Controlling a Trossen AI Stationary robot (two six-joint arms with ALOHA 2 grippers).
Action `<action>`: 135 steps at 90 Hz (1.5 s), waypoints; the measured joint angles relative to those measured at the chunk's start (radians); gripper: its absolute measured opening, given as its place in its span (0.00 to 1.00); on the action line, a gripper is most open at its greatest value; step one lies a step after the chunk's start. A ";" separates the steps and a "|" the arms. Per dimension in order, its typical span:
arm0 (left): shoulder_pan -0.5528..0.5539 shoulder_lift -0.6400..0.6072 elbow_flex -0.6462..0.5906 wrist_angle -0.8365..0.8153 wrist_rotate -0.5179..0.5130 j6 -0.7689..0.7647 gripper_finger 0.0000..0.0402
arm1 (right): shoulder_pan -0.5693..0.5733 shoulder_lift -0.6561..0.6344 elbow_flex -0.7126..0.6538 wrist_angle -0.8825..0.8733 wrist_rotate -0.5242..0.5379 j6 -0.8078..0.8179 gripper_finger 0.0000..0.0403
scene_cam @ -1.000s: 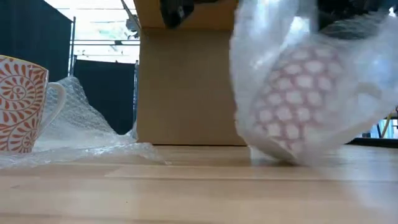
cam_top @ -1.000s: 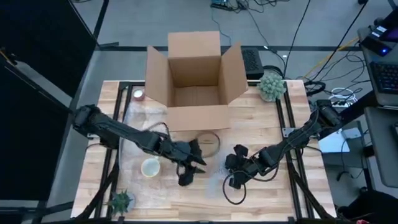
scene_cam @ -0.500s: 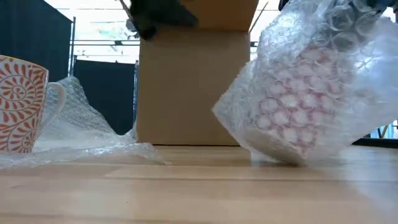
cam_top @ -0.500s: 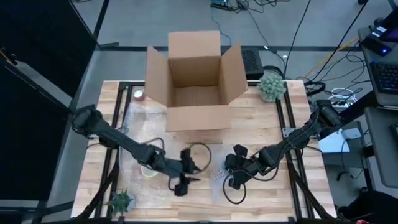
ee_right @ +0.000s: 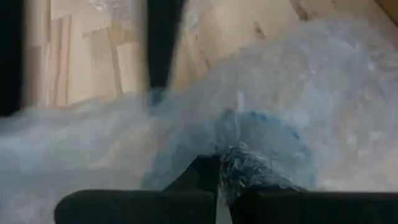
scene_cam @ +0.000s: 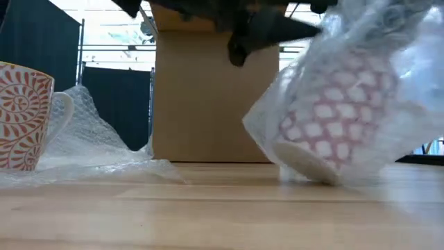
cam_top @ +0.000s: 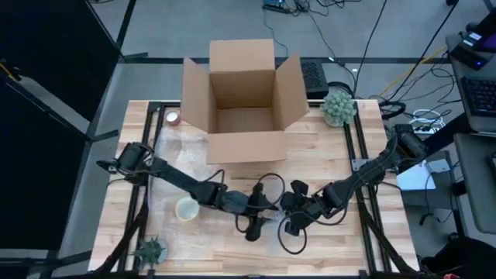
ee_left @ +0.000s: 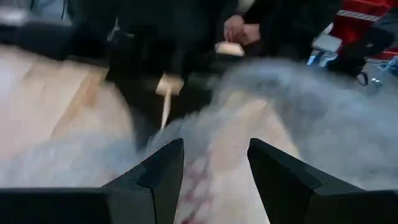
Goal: Wrap mug
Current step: Wrap the red mug with the bubble wrap
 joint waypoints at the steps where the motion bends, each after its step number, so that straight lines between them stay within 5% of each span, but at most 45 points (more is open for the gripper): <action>1: 0.000 0.000 0.002 0.000 0.000 0.005 0.42 | 0.000 0.000 0.000 0.000 0.000 0.000 0.00; 61: -0.024 0.015 0.008 -0.112 -0.003 -0.015 0.42 | 0.018 0.030 0.112 0.000 -0.043 -0.095 0.00; 110: -0.031 0.014 0.006 -0.162 -0.030 -0.015 0.42 | -0.031 0.162 0.114 0.171 -0.087 -0.180 0.00; 135: -0.025 0.010 0.011 -0.264 -0.040 -0.039 0.42 | -0.041 0.122 0.116 0.093 -0.107 -0.188 0.00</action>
